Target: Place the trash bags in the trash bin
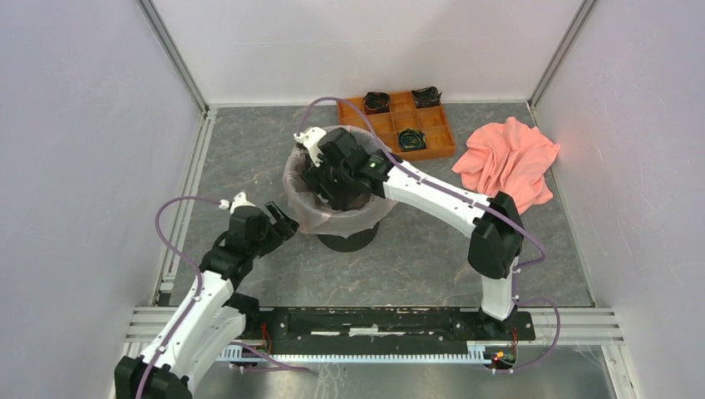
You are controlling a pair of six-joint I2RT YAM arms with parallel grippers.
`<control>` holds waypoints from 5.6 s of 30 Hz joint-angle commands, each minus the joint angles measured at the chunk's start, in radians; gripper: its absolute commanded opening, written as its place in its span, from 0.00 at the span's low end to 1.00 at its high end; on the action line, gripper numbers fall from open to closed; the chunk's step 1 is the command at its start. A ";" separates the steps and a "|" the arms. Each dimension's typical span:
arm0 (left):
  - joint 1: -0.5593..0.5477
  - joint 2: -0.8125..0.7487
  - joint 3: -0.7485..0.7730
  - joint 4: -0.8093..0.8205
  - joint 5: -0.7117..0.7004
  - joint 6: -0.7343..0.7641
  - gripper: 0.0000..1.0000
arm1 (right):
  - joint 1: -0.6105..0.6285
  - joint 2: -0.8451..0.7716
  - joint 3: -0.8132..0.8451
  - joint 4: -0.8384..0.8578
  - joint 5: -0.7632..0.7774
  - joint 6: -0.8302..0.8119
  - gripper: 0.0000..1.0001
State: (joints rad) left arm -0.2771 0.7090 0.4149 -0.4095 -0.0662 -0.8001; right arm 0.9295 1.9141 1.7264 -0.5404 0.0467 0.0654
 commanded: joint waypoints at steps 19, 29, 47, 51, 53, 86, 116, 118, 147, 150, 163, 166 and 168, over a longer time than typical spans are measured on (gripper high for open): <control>0.001 -0.246 0.335 -0.126 -0.315 0.024 1.00 | 0.004 -0.804 -0.465 0.369 0.464 -0.161 0.98; 0.003 0.094 0.501 -0.194 -0.514 0.146 1.00 | -0.417 -0.874 -0.677 0.233 0.466 0.078 0.98; 0.424 0.539 0.307 0.314 0.662 -0.025 0.97 | -0.743 -0.398 -0.938 0.914 -0.785 0.622 0.98; 0.404 0.553 0.262 0.356 0.670 -0.028 0.97 | -0.681 -0.342 -0.928 0.937 -0.798 0.634 0.98; 0.376 0.556 0.241 0.382 0.658 -0.036 0.98 | -0.657 -0.344 -0.946 0.957 -0.781 0.646 0.98; -0.049 0.566 0.163 0.501 0.449 -0.182 0.96 | -0.534 -0.693 -1.177 0.767 -0.488 0.556 0.98; 0.135 0.162 0.361 -0.231 0.278 -0.002 1.00 | -0.534 -0.655 -0.888 0.465 -0.253 0.232 0.98; 0.127 0.092 0.324 -0.296 0.304 -0.028 1.00 | -0.533 -0.633 -0.854 0.457 -0.260 0.225 0.98; -0.099 -0.062 0.143 -0.427 0.861 0.114 0.59 | -0.533 -0.575 -0.878 0.534 -0.318 0.285 0.98; -0.106 -0.039 0.112 -0.171 0.858 -0.042 0.64 | -0.532 -0.578 -0.880 0.533 -0.316 0.293 0.98; -0.119 0.122 0.377 -0.252 0.151 0.046 0.78 | -0.534 -0.558 -0.766 0.381 -0.235 0.178 0.98; -0.118 0.080 0.528 -0.417 -0.090 0.113 0.90 | -0.533 -0.573 -0.775 0.391 -0.235 0.178 0.98; -0.119 0.049 0.615 -0.434 -0.083 0.181 0.97 | -0.533 -0.573 -0.778 0.396 -0.243 0.181 0.98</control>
State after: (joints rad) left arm -0.3950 0.8295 0.8635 -0.7052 0.0937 -0.7761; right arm 0.3988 1.3689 0.9176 -0.1474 -0.2146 0.2714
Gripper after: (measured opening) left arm 0.928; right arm 0.979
